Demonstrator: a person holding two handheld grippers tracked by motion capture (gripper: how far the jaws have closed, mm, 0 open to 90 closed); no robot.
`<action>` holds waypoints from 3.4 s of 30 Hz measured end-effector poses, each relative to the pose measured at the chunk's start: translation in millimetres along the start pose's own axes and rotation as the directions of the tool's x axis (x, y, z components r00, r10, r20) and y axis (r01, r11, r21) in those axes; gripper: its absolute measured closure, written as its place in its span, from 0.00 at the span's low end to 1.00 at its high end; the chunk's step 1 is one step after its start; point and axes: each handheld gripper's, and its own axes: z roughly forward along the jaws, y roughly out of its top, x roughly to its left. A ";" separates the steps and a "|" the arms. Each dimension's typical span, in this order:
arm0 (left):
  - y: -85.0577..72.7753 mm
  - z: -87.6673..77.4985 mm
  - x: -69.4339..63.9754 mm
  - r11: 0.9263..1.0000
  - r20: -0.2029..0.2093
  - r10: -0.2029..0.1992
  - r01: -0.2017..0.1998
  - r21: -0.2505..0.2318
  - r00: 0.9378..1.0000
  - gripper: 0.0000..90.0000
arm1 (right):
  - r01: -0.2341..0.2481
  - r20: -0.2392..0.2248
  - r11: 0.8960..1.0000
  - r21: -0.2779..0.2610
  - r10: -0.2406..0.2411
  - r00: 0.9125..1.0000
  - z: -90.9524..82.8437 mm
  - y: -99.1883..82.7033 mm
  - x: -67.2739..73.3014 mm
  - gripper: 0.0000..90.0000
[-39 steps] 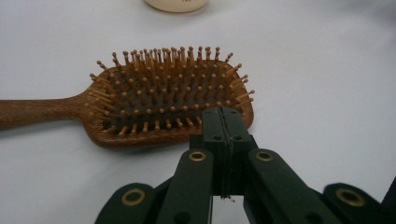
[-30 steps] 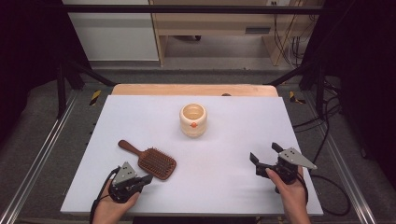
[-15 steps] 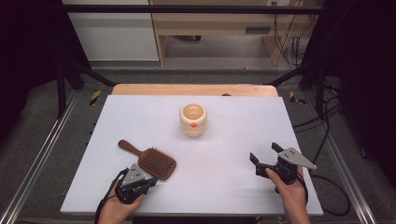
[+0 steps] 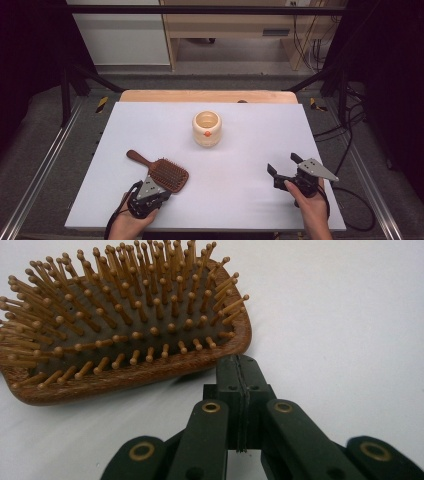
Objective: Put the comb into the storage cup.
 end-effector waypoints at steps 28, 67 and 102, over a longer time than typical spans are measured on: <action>3.4 7.3 0.2 1.000 -0.016 0.015 -0.015 0.000 1.000 1.00 | -0.004 -0.001 1.000 0.001 0.004 1.000 0.3 -0.4 -0.1 0.06; 37.8 40.9 8.4 0.997 -0.066 0.080 -0.080 0.010 0.995 1.00 | -0.002 -0.009 1.000 0.007 0.002 1.000 2.3 -0.8 -0.2 0.06; 68.9 57.4 30.8 0.998 -0.106 0.055 -0.052 0.032 0.993 1.00 | -0.001 -0.016 1.000 0.006 0.001 1.000 2.1 -0.4 0.2 0.06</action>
